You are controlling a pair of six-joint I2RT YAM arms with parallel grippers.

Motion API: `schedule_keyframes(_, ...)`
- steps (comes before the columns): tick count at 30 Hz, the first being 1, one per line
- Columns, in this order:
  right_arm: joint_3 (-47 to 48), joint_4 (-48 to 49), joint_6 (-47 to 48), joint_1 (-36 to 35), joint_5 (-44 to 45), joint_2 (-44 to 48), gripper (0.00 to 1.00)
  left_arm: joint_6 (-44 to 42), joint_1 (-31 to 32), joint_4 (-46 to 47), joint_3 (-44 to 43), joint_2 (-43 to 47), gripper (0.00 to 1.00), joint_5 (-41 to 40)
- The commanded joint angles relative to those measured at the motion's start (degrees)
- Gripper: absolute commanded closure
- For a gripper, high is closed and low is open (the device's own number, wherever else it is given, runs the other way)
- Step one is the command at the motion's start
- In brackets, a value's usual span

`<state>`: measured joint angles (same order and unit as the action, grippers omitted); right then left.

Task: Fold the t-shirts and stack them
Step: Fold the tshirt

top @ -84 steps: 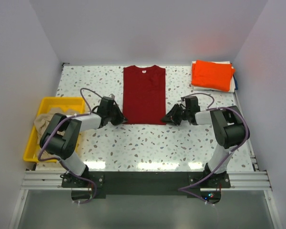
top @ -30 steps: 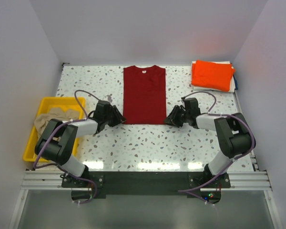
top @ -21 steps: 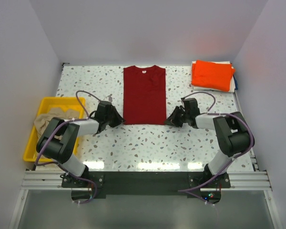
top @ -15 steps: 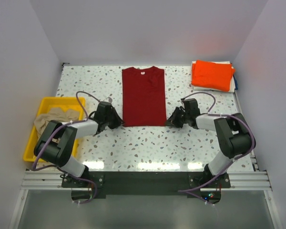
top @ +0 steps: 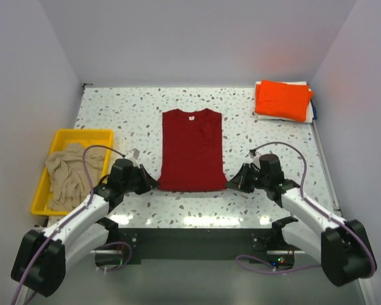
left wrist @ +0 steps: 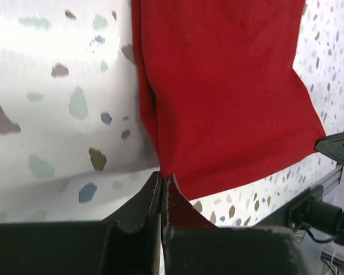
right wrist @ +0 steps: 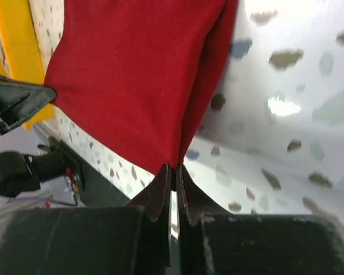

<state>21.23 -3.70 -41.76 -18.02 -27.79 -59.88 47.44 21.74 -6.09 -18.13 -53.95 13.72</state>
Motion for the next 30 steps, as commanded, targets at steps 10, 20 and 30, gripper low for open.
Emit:
schedule_keyframes(10, -5.2, -28.9, 0.9, -0.7, -0.6, 32.4, 1.00, 9.0, 11.4, -16.8, 5.0, 22.3, 1.00, -4.0)
schedule_keyframes(20, 4.7, -25.8, 2.6, -0.7, 2.7, 21.5, 1.00, 7.6, 11.4, -16.1, -8.9, 13.3, 1.00, -8.3)
schedule_keyframes(30, 21.6, -17.8, 2.0, -0.6, 5.6, 2.5, 1.00, 4.4, 7.9, -11.6, -25.6, -5.2, 1.00, -6.5)
